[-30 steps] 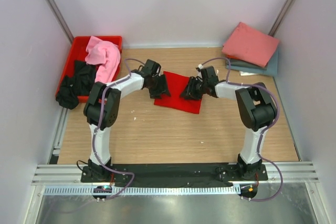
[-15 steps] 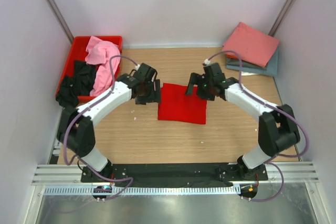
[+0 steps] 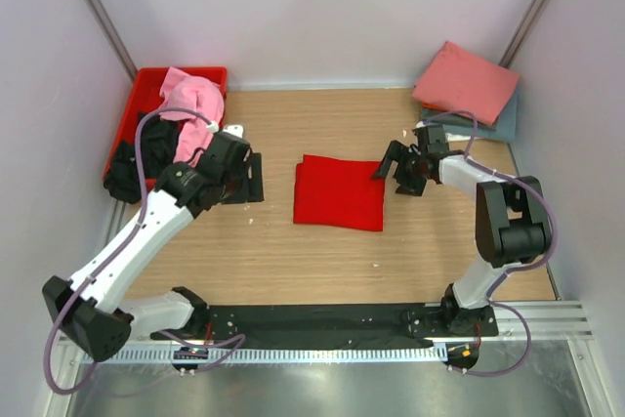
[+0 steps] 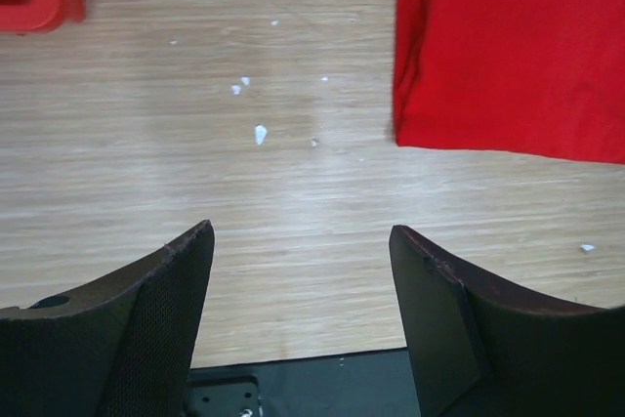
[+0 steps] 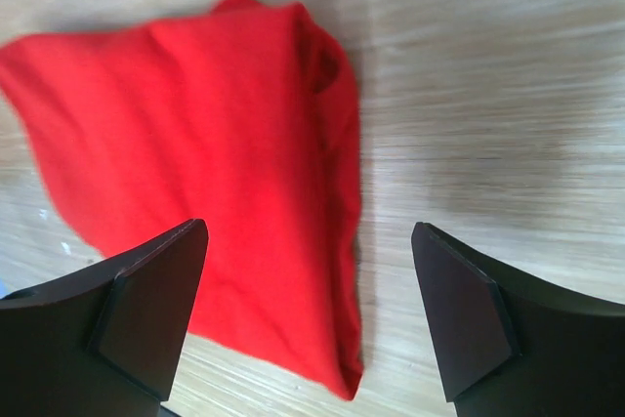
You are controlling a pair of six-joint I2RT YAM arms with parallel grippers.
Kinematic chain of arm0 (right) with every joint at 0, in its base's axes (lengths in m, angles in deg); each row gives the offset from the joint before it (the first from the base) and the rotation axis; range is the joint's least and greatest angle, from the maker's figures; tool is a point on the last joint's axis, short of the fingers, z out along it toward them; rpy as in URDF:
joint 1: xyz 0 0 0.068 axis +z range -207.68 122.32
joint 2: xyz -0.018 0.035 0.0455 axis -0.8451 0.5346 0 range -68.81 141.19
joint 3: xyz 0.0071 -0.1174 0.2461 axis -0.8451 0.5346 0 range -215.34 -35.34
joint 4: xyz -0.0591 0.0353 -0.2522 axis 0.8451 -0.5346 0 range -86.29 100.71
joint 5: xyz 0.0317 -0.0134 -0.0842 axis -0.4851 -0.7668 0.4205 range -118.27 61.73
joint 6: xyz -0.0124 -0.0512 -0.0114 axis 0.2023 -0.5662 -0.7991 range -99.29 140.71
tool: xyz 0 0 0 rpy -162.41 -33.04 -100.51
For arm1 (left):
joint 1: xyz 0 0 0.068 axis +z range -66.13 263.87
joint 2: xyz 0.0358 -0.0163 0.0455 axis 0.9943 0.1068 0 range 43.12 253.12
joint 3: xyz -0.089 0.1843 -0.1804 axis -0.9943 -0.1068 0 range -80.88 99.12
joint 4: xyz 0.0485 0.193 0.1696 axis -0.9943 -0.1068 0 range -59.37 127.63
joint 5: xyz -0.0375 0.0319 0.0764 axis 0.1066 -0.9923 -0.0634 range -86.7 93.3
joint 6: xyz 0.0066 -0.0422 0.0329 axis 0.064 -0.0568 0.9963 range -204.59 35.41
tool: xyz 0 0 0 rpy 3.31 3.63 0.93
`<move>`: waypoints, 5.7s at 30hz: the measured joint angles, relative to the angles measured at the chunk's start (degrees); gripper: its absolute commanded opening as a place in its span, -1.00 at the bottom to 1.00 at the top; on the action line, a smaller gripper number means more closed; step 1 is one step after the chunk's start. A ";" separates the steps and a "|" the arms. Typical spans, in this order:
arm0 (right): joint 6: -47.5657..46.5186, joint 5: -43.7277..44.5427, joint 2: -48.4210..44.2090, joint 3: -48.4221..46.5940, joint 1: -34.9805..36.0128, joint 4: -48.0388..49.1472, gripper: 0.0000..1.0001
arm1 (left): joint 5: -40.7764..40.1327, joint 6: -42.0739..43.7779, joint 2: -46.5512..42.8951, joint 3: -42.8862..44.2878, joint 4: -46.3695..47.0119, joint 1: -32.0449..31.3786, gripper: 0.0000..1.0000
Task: Fold and stack the t-shirts
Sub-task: Fold the tshirt, then neatly place the folded tshirt to the corner
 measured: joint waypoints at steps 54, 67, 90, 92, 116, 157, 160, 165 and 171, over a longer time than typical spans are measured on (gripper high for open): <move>2.71 1.36 32.96 -65.37 -5.31 -14.80 -0.98 | -9.94 -2.54 -37.70 -19.91 0.63 0.61 0.72; 7.74 2.45 43.01 -91.21 -11.78 -16.39 -0.97 | -7.96 -2.54 -36.96 -20.35 1.49 7.56 0.57; 16.22 10.10 42.45 -89.15 -24.85 -2.01 -0.97 | -7.56 -2.54 -35.58 -20.35 1.49 8.41 0.54; 16.17 11.13 41.77 -86.79 -25.16 -1.53 -0.97 | -7.58 -2.56 -35.56 -20.35 1.46 8.44 0.54; 13.33 24.33 37.51 -74.29 -28.96 -6.16 0.49 | -7.37 -2.54 -35.58 -20.35 1.49 8.44 0.53; 10.54 8.70 27.17 -44.54 -29.90 11.08 0.71 | -7.37 -2.73 -38.93 -21.62 2.34 8.50 0.56; 10.34 8.70 27.17 -44.74 -29.79 11.06 0.70 | -7.37 -2.75 -38.66 -21.62 2.34 8.68 0.56; 9.14 9.57 27.82 -48.35 -29.68 7.52 0.63 | -7.34 -2.75 -38.42 -21.62 2.34 9.20 0.55; 5.77 17.75 24.22 -47.39 -28.65 3.65 0.67 | -7.34 -2.73 -38.38 -21.62 2.34 9.35 0.55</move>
